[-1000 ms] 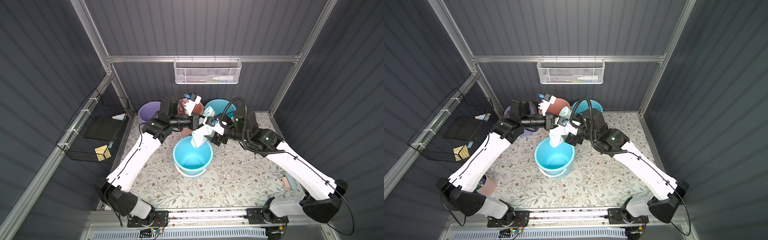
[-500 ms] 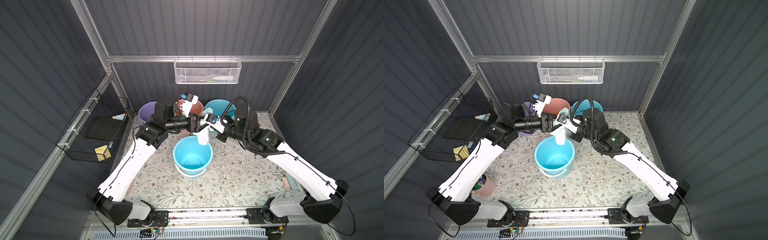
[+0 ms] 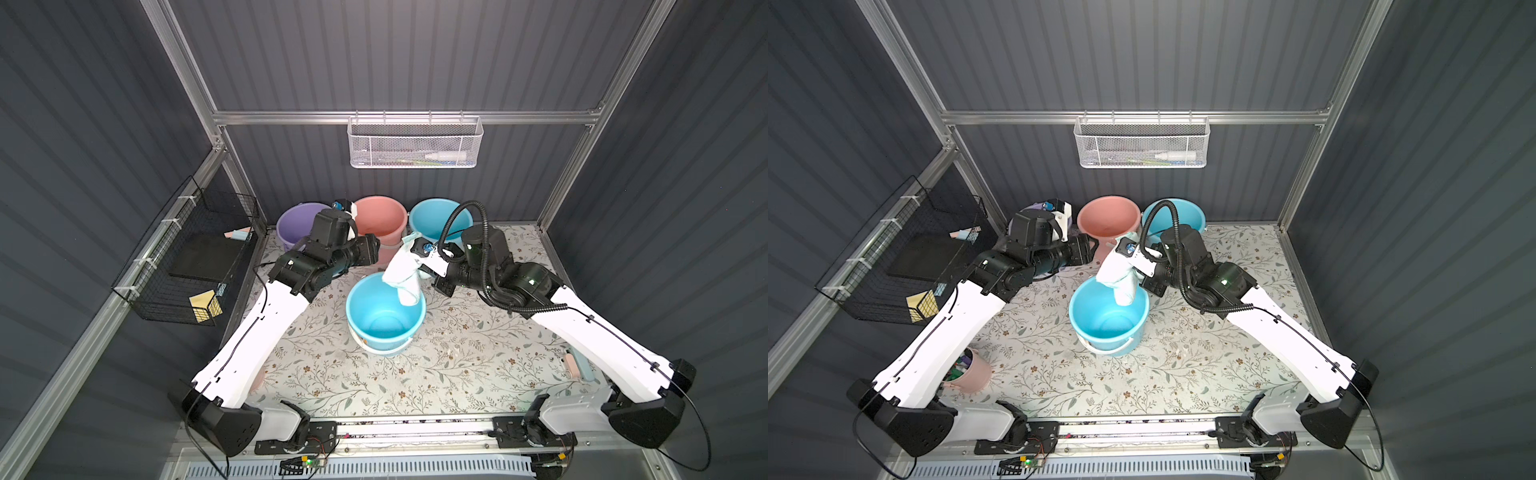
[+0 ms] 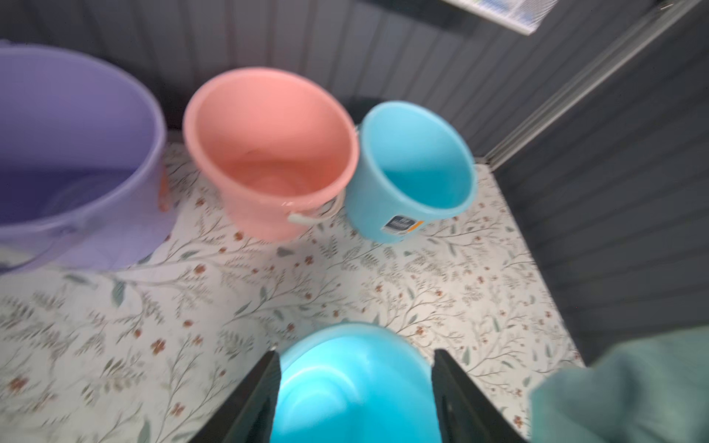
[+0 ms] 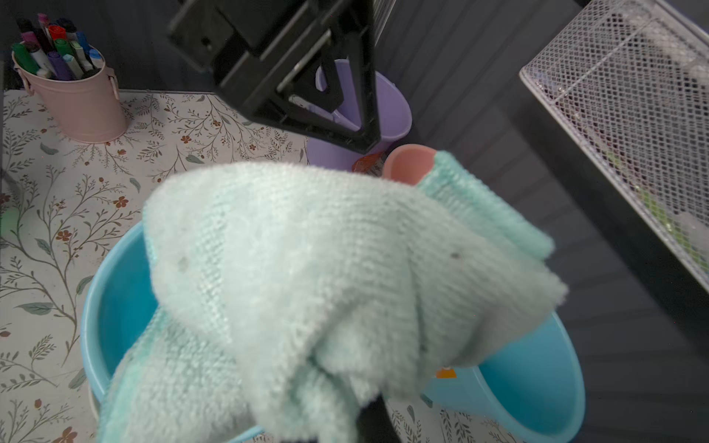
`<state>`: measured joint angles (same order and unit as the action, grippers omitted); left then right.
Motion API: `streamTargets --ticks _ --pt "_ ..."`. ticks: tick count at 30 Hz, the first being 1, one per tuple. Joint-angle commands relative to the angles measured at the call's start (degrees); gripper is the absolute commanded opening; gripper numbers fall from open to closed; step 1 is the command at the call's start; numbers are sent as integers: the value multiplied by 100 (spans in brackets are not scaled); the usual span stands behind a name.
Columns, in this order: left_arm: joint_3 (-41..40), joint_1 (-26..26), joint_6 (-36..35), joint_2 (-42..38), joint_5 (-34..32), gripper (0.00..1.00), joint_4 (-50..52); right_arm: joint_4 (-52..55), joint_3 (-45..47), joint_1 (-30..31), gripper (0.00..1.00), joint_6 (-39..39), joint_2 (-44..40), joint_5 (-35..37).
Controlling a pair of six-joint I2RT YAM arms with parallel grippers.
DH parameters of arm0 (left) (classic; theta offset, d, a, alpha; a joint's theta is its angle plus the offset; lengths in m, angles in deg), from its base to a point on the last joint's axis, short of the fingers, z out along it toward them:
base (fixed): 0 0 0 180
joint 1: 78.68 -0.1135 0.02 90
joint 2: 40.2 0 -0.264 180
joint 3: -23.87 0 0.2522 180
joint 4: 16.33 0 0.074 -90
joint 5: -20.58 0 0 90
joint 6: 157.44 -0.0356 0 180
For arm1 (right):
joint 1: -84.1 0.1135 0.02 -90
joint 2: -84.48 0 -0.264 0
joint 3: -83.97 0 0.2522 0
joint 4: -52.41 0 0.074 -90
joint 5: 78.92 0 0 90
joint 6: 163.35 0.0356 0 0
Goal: Wipe the inside of the bucket with a cloth
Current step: Adjust the cleaning item, then pick up the bucket from the center of the board.
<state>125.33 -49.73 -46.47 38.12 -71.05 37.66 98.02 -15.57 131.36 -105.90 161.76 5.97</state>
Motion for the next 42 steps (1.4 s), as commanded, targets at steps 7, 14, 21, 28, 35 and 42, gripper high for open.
streamTargets --ticks 7,14,21,28,35,42 --pt "-1847 -56 991 -80 193 61 -71 250 -6 173 0 188 106 -213" --pt "-2303 -68 1062 -1 251 54 -360 394 -88 324 0 234 465 -480" --pt "-2353 -65 986 52 255 26 -434 443 -65 424 0 288 788 -725" --pt "-2123 -65 850 1 28 1 -399 584 -50 450 0 231 1131 -749" --pt "-1794 -49 188 -297 -525 0 -484 471 196 450 0 160 1154 -145" --pt "-1687 17 -364 -824 -431 0 -829 307 495 450 0 14 1119 512"
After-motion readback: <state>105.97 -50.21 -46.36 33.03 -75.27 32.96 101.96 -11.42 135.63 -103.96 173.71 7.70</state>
